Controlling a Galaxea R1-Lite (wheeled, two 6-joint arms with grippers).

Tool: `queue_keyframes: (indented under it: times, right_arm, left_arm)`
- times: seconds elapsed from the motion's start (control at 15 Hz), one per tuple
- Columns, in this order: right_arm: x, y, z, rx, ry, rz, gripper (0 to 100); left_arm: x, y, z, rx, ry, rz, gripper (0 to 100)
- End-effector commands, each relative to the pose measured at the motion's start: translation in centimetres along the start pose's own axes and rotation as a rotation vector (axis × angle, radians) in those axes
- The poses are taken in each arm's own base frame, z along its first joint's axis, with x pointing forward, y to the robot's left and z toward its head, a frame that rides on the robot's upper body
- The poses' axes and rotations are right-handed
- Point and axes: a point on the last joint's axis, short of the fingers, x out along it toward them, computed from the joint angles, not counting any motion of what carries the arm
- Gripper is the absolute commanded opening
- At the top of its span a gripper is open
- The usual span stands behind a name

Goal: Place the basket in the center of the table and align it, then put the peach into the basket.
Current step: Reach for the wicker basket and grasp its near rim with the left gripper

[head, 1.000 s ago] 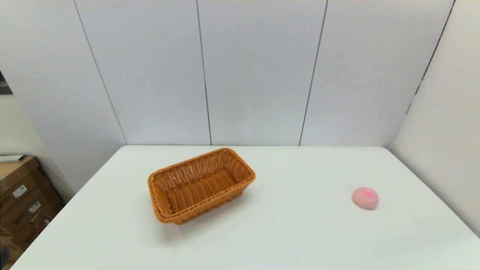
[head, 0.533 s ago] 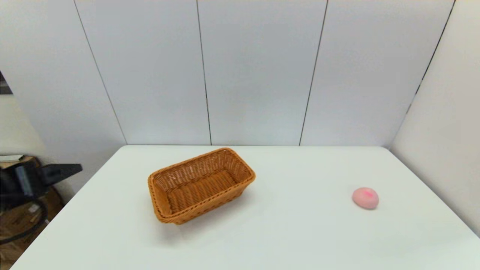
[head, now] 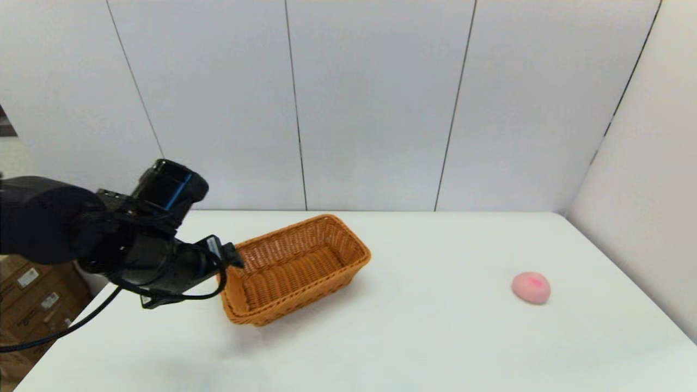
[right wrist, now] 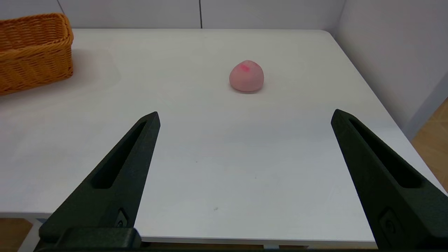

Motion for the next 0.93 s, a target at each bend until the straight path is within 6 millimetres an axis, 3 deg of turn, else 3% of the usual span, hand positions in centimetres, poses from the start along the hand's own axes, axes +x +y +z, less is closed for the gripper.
queue_keyframes:
  times: [0.07, 0.33, 0.6, 0.67, 0.93]
  right_arm:
    - [0.0, 0.0, 0.0, 0.0, 0.002, 0.001, 100]
    - [0.0, 0.0, 0.0, 0.0, 0.002, 0.001, 100]
    - [0.0, 0.0, 0.0, 0.0, -0.001, -0.001, 100]
    - [0.0, 0.0, 0.0, 0.0, -0.001, -0.001, 100]
    - [0.0, 0.0, 0.0, 0.0, 0.0, -0.001, 100]
  left_arm:
    - [5.4, -0.4, 0.2, -0.019, 0.102, 0.103, 100]
    - [8.9, 0.9, 1.4, -0.046, 0.145, 0.17, 100]
    - [11.0, 0.7, 1.8, -0.025, 0.16, 0.17, 100]
    - [11.2, 0.7, 1.8, -0.025, 0.161, 0.169, 0]
    - [11.2, 0.3, 2.2, -0.028, 0.166, 0.142, 0]
